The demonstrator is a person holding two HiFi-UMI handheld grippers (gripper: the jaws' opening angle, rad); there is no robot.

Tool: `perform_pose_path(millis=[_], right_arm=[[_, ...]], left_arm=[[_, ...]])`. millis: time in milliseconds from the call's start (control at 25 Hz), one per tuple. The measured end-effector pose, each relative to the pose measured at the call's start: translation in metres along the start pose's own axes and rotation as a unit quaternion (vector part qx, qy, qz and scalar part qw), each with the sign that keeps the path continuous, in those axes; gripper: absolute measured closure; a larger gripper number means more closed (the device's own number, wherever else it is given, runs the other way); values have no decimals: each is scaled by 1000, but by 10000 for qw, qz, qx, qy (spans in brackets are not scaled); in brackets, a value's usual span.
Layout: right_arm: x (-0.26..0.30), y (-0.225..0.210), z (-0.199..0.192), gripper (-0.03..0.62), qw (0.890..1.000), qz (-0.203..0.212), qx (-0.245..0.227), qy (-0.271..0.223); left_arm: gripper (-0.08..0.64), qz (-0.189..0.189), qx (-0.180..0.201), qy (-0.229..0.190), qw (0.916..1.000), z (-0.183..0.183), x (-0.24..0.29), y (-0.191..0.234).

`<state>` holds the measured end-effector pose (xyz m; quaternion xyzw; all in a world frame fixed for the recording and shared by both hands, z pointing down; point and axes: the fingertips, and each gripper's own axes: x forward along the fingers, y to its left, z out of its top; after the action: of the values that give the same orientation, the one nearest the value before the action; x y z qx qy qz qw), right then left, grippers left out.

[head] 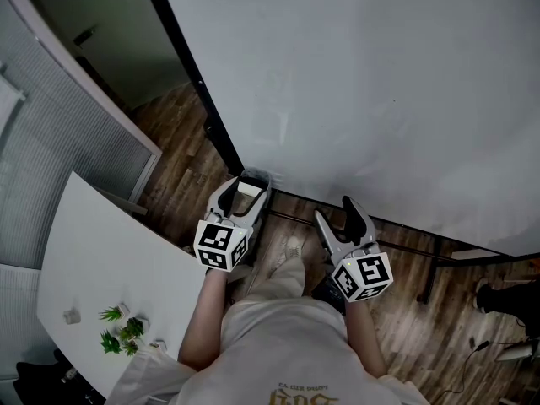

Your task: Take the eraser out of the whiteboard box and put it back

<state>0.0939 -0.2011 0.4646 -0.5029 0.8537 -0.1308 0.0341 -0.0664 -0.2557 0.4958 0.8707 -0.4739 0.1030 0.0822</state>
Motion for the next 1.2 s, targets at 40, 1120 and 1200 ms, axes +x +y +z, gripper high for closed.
perform_pose_path(millis=[40, 1120, 1200], right_arm=[[-1, 0, 0, 305, 10000, -2, -6, -1], [-22, 39, 13, 342, 9995, 100, -272, -158], [-23, 43, 14, 350, 9993, 110, -320, -162]], left_arm=[[299, 8, 8, 10, 10000, 0, 0, 0], [353, -46, 226, -473, 9986, 30, -46, -23], [374, -64, 248, -528, 9983, 33, -50, -26]])
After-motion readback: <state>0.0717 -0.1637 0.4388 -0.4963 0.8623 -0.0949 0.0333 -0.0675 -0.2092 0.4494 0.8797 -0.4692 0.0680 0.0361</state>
